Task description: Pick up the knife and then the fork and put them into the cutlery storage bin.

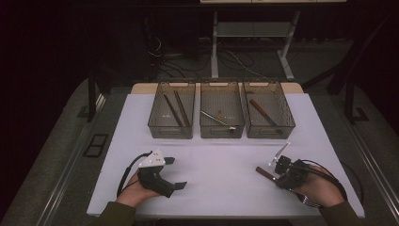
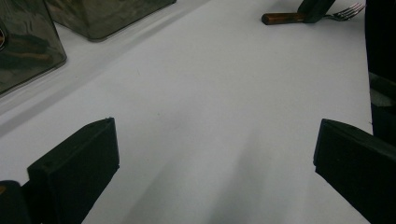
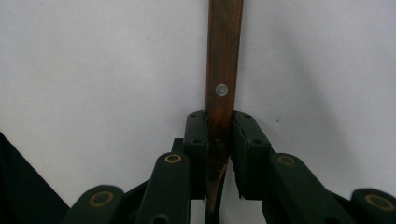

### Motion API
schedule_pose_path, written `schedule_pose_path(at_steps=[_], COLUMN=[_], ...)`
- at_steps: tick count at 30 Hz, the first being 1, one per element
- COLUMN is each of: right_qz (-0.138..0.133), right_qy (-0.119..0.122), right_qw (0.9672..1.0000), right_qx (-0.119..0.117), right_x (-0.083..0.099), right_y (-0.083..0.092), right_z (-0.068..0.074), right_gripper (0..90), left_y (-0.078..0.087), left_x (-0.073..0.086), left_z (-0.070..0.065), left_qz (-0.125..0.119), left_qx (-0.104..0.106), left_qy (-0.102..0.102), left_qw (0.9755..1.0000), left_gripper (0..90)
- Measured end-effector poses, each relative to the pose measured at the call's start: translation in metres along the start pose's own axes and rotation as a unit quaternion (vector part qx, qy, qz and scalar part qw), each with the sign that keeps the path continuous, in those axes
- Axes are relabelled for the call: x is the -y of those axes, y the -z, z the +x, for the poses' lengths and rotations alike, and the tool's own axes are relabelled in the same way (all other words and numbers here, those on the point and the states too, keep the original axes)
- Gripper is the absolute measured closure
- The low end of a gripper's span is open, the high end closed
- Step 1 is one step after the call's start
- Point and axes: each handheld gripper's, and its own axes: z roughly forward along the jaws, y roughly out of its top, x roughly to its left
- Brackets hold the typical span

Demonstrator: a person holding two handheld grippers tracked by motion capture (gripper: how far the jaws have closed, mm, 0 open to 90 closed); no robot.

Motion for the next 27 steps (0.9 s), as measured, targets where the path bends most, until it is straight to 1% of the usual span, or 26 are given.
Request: schedule_pose_path(at_steps=[3,4,5,6,10,13,16,21,24,27], right_qz=[-0.011,-0.019,-0.023,-0.028,-0.048,-0.07,-0.092,-0.131,-0.148,-0.161], right_qy=[-0.007,-0.017,-0.021,-0.021,-0.03,-0.038,-0.05,-0.071,-0.08,-0.087], right_qw=[0.9998,0.9994,0.9993,0.999,0.9979,0.996,0.9934,0.987,0.9832,0.9802], right_qx=[-0.015,-0.024,-0.023,-0.028,-0.031,-0.039,-0.048,-0.061,-0.07,-0.075], right_x=[0.002,0.002,0.003,0.003,0.006,0.01,0.014,0.022,0.027,0.03], right_y=[0.0,0.001,0.001,0.0,0.003,0.009,0.013,0.02,0.024,0.027], right_z=[-0.004,-0.005,-0.006,-0.008,-0.013,-0.019,-0.024,-0.034,-0.039,-0.042], right_gripper=[76.9,76.9,77.0,77.0,77.0,77.0,77.0,77.0,77.1,77.1], left_y=[0.0,0.0,0.0,0.0,0.0,0.0,0.0,0.0,0.0,0.0], left_x=[0.0,0.0,0.0,0.0,0.0,0.0,0.0,0.0,0.0,0.0], left_z=[0.0,0.0,0.0,0.0,0.0,0.0,0.0,0.0,0.0,0.0], left_qz=[0.0,0.0,0.0,0.001,0.0,0.0,0.0,0.0,0.0,0.001], left_qx=[0.0,0.0,0.0,0.0,0.0,0.0,0.0,0.0,0.0,0.0], left_qy=[0.0,0.0,0.0,0.0,0.0,0.0,0.0,0.0,0.0,0.0], left_qw=[1.0,1.0,1.0,1.0,1.0,1.0,1.0,1.0,1.0,1.0], left_gripper=[0.0,0.0,0.0,0.0,0.0,0.0,0.0,0.0,0.0,0.0])
